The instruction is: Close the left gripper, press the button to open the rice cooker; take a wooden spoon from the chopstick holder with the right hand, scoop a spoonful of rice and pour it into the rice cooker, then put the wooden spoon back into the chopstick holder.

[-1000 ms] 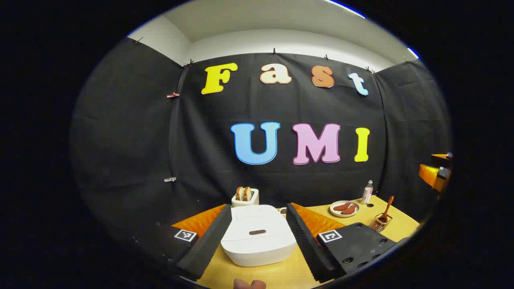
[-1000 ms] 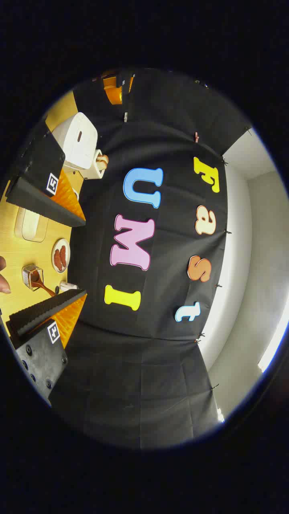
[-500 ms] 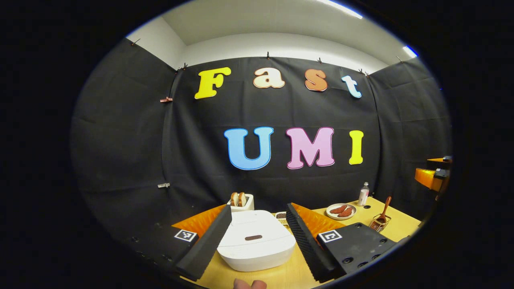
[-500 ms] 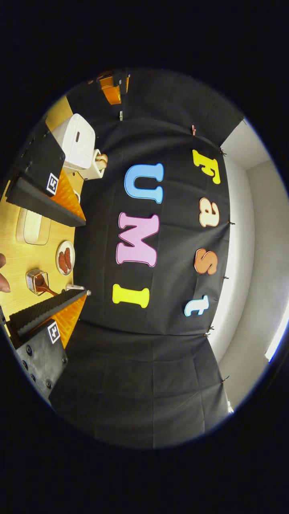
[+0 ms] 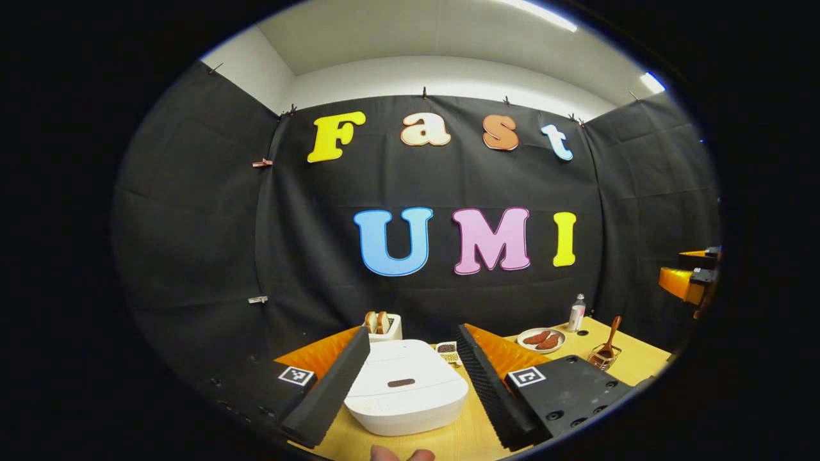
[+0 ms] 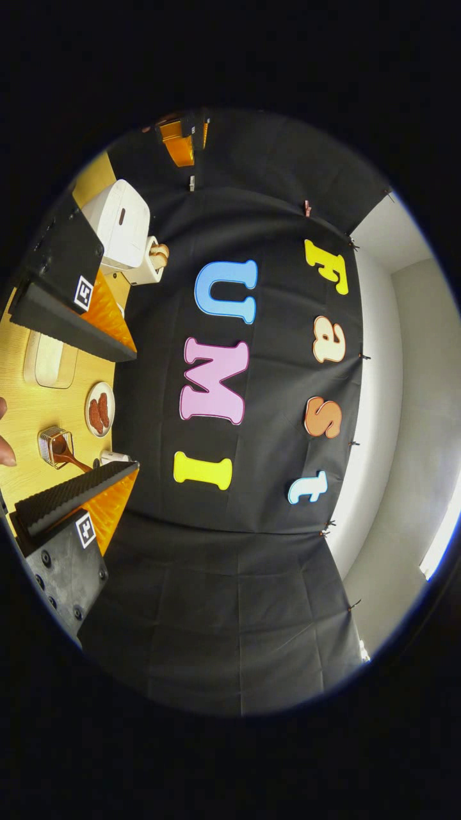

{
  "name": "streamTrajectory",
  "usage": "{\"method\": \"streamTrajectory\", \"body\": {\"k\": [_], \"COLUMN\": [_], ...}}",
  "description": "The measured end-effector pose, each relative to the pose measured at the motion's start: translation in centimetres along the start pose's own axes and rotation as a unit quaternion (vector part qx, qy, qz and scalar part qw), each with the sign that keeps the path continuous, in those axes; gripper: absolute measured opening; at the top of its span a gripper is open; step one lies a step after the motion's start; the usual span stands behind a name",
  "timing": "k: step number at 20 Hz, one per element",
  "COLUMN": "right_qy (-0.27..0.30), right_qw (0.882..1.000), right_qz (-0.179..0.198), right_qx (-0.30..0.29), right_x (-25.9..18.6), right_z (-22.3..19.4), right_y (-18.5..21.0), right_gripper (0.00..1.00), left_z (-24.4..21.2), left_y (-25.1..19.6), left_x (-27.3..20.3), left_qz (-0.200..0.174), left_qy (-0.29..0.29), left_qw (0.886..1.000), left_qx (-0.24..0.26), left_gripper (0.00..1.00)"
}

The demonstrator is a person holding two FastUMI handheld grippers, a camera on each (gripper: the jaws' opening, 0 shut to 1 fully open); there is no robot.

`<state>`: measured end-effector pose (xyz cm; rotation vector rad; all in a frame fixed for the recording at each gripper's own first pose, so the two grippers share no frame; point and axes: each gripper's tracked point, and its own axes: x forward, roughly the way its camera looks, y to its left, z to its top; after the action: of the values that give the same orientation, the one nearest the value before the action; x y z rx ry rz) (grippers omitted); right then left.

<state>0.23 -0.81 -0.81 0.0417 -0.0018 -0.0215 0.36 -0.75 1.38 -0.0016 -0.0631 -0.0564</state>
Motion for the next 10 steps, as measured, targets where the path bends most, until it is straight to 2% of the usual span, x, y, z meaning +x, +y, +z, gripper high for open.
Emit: {"method": "streamTrajectory", "body": {"k": [2,4,8,9,10], "right_qy": [-0.004,-0.01,-0.011,-0.012,-0.011], "right_qw": [1.0,1.0,1.0,1.0,1.0], "right_qz": [-0.004,-0.005,-0.006,-0.007,-0.007], "right_qx": [-0.004,-0.003,0.003,0.0,-0.003], "right_x": [-0.1,-0.2,-0.1,0.0,0.1], "right_z": [0.2,0.4,0.3,0.3,0.3], "right_y": [-0.3,-0.5,-0.3,-0.4,-0.4], "right_gripper": [0.98,0.98,0.97,0.97,0.98], "left_z": [0.4,0.8,0.5,0.3,-0.2], "left_y": [-0.2,-0.6,-2.6,-2.9,-2.8], "left_x": [0.1,0.1,0.1,-0.2,0.3], "left_qz": [-0.007,-0.02,-0.082,-0.096,-0.095], "left_qy": [-0.005,-0.01,0.006,0.014,0.02], "left_qw": [1.0,1.0,0.997,0.995,0.995], "left_qx": [-0.008,-0.006,0.004,-0.003,-0.008], "left_gripper": [0.94,0.86,0.22,0.13,0.08]}}
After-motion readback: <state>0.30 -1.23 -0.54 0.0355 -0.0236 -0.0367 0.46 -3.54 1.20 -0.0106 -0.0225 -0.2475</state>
